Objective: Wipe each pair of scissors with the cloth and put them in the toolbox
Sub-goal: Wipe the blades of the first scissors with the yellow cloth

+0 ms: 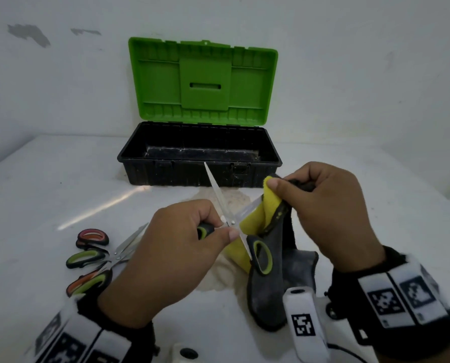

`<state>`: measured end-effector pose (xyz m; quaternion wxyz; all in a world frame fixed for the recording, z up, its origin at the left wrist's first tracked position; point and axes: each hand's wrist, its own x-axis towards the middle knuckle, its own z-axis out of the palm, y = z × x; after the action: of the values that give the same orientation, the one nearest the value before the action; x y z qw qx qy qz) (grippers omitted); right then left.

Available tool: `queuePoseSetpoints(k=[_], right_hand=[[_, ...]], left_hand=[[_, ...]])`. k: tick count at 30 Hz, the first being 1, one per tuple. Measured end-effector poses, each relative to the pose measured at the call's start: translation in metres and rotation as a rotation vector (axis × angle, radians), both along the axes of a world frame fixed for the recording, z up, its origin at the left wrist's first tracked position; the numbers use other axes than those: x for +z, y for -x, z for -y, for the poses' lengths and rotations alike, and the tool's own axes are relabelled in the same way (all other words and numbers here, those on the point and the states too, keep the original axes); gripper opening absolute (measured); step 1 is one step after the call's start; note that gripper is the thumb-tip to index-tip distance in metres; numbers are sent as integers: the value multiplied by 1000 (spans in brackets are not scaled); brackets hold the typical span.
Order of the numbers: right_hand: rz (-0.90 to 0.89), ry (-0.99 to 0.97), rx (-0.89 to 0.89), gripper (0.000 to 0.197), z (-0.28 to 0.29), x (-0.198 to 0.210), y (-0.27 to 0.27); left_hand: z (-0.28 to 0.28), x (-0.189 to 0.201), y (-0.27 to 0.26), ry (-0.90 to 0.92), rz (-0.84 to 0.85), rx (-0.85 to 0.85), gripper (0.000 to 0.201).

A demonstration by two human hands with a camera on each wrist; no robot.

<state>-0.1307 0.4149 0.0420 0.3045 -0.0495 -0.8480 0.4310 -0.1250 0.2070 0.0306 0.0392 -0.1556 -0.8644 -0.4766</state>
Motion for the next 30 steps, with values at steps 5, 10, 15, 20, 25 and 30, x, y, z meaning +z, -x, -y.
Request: queuePoseSetpoints(k=[5,10,15,20,25,30], right_hand=[[-25,220,-21,19,-19,-1,3],[12,324,2,15,-33,-2,-4],[75,344,-2,18,-42,-9,-5],[98,336,-21,19,-51,-14,-4],[100,341,-32,20,-55,-17,-3],[120,344,-33,18,-56,-18,-3]], left_hand=[[8,2,3,-14,87,-1,15],[20,5,12,-197,295,-68,8],[25,8,17,-442,351,-107,11],[23,7,19,-496,338,-83,9],[24,5,22,-495,280,-66,7],[26,1,25,-595,282,-42,15]])
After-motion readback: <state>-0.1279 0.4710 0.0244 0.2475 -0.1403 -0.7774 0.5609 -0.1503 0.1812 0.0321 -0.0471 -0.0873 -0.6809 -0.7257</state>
